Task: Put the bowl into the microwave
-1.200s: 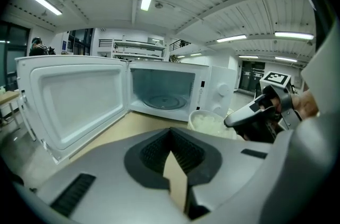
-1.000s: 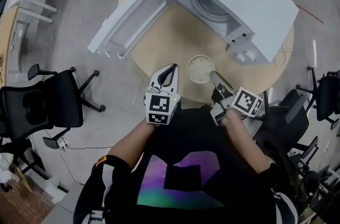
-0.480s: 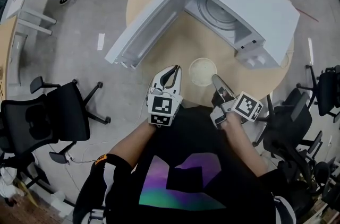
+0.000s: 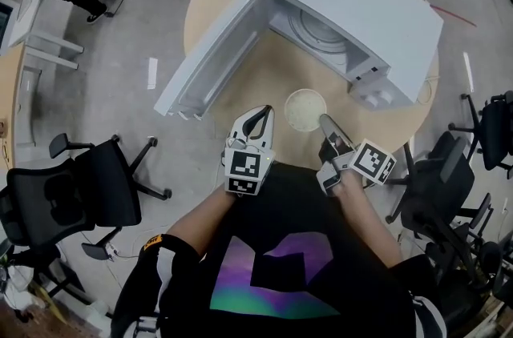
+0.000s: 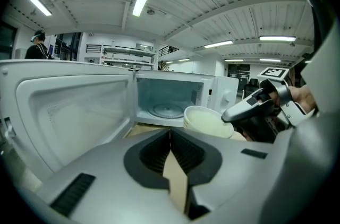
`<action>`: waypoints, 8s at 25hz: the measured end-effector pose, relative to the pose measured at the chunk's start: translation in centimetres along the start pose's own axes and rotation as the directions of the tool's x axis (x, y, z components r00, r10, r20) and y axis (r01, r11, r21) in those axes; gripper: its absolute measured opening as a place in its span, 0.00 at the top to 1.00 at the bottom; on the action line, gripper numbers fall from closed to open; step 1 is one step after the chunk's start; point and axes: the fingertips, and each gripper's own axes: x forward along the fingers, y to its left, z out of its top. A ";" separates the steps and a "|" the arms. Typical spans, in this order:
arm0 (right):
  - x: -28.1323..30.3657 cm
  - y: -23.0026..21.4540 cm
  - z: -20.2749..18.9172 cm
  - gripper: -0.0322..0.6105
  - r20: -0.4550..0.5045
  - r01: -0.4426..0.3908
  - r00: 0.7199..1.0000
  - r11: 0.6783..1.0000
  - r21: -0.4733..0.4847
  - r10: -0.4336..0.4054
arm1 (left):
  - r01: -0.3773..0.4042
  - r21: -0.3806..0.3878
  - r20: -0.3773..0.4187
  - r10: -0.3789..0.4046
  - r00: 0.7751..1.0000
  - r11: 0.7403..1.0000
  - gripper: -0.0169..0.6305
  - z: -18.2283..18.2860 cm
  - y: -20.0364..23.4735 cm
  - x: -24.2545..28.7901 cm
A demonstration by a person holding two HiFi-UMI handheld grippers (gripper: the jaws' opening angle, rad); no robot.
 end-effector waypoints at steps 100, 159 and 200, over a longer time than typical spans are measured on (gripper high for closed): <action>10.5 0.4 8.3 0.87 0.291 0.047 0.951 0.976 0.211 -0.108 | 0.111 0.099 -0.050 -0.107 0.993 0.989 0.90 6.5 6.6 12.3; 13.0 -3.0 13.0 0.87 0.383 0.055 0.906 0.948 0.313 -0.179 | 0.116 0.123 -0.085 -0.106 0.991 0.986 0.90 7.9 7.4 19.3; 15.7 -6.1 16.4 0.87 0.487 0.045 0.839 0.922 0.385 -0.244 | 0.144 0.120 -0.135 -0.128 0.983 0.982 0.90 6.9 8.2 22.5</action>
